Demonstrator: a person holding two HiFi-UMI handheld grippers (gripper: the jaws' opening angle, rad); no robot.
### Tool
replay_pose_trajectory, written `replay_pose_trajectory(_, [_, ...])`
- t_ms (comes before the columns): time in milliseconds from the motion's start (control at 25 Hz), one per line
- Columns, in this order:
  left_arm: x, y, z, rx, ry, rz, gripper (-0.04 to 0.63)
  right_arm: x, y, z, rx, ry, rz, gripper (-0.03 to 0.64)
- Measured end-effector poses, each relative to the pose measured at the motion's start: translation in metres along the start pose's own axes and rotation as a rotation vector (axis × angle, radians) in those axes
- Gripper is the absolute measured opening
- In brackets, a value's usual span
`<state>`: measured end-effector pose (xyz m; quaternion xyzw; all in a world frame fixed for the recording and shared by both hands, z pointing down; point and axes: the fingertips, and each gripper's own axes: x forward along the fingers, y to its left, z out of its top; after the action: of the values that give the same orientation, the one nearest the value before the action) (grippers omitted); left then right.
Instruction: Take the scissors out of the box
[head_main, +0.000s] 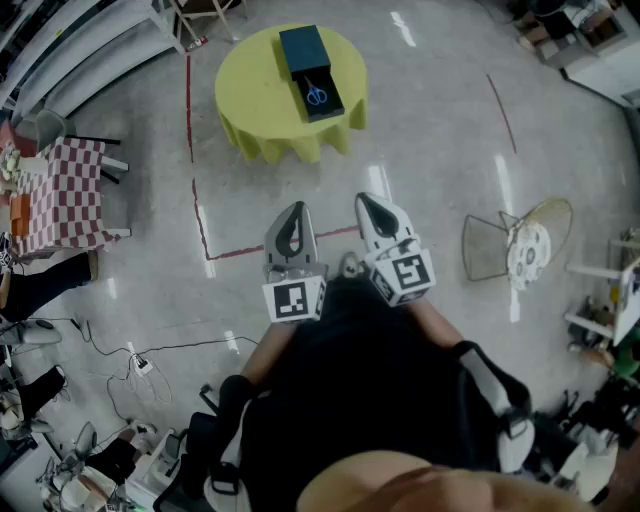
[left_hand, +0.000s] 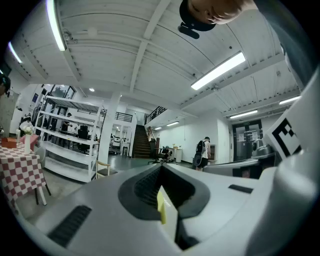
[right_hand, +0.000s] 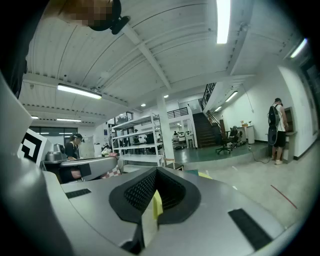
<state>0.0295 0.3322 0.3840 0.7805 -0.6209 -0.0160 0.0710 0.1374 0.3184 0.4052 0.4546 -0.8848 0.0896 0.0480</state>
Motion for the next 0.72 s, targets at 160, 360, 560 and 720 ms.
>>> replay_pose_trajectory(160, [0.001,0.001,0.001,0.0,-0.009,0.0,-0.005,0.002,0.0,0.001,-0.001,-0.004,0.005,-0.002])
replay_pose_trajectory(360, [-0.001,0.001,0.002,-0.005,-0.011,-0.003,-0.005,0.001,0.007,0.001,0.002,0.029,0.01,-0.002])
replay_pose_trajectory(560, [-0.004,0.008,0.002,-0.014,-0.008,-0.009,-0.005,0.004,0.01,-0.002,0.014,0.01,-0.004,-0.002])
replay_pose_trajectory(720, [-0.007,0.021,0.002,-0.018,-0.007,-0.017,-0.005,0.011,0.021,-0.002,0.012,0.011,-0.013,-0.002])
